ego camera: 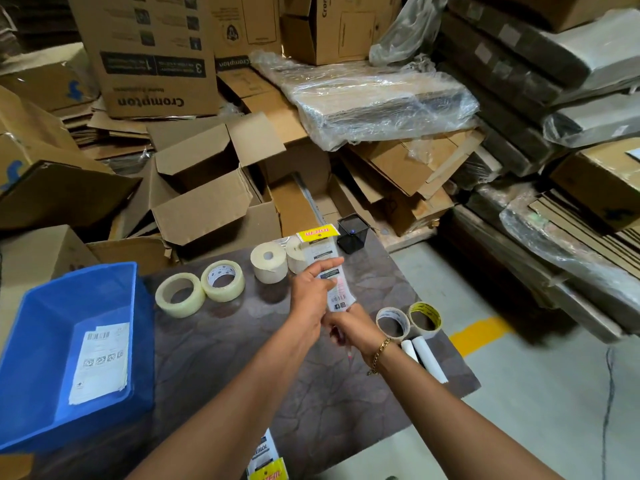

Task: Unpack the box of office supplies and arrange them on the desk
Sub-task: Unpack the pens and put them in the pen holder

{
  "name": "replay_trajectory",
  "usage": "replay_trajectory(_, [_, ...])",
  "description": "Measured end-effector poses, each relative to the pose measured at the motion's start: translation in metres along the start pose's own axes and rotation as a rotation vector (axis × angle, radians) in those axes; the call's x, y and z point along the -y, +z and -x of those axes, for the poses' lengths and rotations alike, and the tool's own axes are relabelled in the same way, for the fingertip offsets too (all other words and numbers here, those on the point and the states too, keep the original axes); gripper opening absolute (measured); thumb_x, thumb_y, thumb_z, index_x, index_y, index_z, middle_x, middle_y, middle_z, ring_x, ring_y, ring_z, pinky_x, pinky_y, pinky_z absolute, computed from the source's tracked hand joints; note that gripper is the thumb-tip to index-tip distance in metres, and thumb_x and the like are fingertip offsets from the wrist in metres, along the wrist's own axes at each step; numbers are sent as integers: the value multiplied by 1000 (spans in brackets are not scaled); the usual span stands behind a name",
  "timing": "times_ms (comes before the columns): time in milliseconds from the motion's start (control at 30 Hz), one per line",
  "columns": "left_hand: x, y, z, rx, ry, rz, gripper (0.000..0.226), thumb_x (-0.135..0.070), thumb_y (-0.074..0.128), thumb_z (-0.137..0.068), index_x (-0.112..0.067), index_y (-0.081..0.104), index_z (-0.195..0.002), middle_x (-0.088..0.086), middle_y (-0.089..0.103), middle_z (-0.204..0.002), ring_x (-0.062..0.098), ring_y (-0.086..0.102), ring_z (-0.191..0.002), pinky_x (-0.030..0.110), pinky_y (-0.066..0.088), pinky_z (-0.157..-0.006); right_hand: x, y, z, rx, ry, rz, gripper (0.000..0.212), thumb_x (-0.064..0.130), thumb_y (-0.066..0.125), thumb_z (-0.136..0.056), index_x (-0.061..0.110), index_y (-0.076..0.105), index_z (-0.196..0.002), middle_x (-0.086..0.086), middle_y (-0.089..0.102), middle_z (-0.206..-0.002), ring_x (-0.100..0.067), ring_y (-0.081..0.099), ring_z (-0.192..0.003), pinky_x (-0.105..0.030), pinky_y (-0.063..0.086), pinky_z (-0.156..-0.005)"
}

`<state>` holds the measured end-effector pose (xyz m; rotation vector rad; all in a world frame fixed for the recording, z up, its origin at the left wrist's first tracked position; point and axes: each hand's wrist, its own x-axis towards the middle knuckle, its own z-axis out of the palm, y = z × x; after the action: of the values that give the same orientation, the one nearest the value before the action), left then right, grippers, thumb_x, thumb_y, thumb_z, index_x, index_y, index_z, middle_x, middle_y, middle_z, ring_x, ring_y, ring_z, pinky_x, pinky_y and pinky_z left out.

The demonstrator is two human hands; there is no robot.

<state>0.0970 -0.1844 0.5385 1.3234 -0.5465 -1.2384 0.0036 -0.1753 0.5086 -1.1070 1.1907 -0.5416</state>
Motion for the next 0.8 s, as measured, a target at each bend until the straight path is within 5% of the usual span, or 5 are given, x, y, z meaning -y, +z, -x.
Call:
replay_trajectory(267, [25, -4, -19, -49, -12, -122, 44, 11, 52, -82, -21, 75, -103, 0, 66, -118, 18, 60, -96, 29, 47, -87, -49, -31, 15, -161, 40, 242, 30, 39, 71, -84, 23, 59, -61, 12, 44, -44, -2, 35, -40, -16, 28, -42])
replay_trajectory(400, [53, 7, -12, 83, -53, -204, 44, 16, 49, -81, -16, 73, -99, 5, 68, -109, 18, 63, -94, 19, 53, -76, -57, -40, 19, -138, 68, 163, 19, 30, 72, -82, 22, 59, -72, 4, 44, -53, -8, 34, -40, -21, 27, -39])
replay_trajectory(533, [75, 11, -16, 31, -52, -228, 44, 17, 48, -81, -13, 73, -100, 1, 67, -103, 14, 62, -90, 14, 50, -71, -61, -50, 27, -140, 57, 236, 14, 33, 70, -87, 25, 61, -79, 18, 51, -41, 4, 44, -35, -8, 28, -38])
replay_trajectory(667, [104, -6, -33, -8, -149, -379, 47, 16, 46, -80, -21, 72, -91, 1, 66, -106, 18, 61, -89, 24, 50, -77, -95, -84, 50, -317, 232, 304, 37, 45, 76, -80, 23, 53, -62, 11, 45, -40, -4, 38, -38, -17, 27, -39])
replay_trajectory(800, [142, -4, -32, 101, -306, -465, 47, 18, 40, -80, -18, 69, -84, 10, 66, -100, 25, 62, -83, 28, 53, -70, -109, -112, 65, -426, 294, 165, 29, 38, 77, -79, 15, 59, -75, 4, 40, -46, -10, 30, -35, -20, 24, -37])
